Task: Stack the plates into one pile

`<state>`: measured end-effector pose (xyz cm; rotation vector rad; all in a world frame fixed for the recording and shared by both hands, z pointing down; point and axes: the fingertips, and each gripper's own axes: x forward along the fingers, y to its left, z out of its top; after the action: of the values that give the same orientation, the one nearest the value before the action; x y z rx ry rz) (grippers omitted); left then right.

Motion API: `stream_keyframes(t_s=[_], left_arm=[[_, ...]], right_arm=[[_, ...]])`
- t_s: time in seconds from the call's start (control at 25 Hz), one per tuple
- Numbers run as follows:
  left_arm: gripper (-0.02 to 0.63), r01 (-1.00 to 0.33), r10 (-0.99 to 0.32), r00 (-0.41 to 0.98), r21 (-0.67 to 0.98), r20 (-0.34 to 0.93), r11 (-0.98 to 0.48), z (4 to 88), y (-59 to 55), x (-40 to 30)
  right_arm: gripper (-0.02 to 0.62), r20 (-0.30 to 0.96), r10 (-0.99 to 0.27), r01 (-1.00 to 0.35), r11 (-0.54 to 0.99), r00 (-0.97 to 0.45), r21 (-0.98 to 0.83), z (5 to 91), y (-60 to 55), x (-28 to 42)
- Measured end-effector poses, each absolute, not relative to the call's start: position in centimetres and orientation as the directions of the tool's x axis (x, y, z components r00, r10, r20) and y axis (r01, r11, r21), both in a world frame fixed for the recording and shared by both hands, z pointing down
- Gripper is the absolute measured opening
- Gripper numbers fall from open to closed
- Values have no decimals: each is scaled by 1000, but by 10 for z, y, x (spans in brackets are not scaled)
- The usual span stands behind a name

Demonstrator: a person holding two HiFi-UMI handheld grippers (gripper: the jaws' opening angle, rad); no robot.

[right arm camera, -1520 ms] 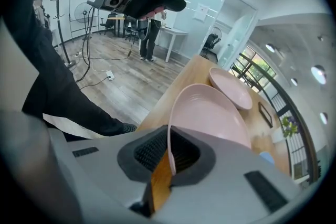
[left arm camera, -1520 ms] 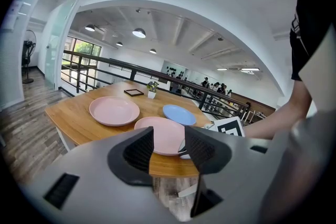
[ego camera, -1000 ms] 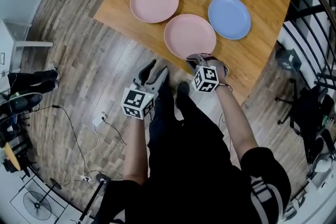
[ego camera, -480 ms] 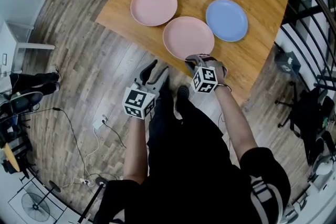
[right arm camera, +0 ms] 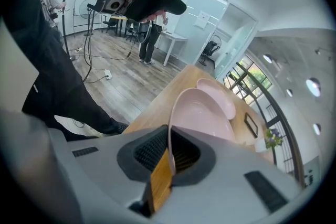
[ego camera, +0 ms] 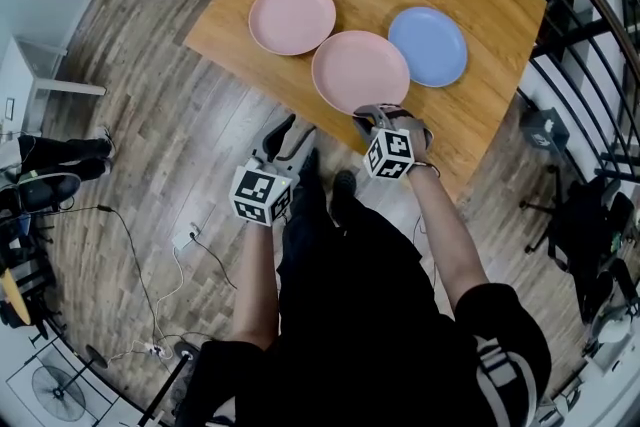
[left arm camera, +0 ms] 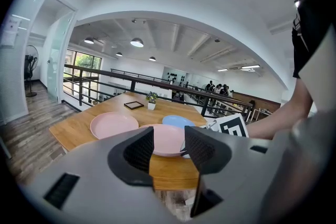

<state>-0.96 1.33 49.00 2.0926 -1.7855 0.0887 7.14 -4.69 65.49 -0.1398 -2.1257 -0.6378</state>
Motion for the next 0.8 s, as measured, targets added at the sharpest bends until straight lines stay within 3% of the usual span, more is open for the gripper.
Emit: stream_keyframes(t_s=[0.8], left_arm=[[195, -968, -950, 140, 239, 279, -72, 479, 7, -43]], right_arm=[[28, 776, -153, 325, 846, -611, 423, 639, -71, 45]])
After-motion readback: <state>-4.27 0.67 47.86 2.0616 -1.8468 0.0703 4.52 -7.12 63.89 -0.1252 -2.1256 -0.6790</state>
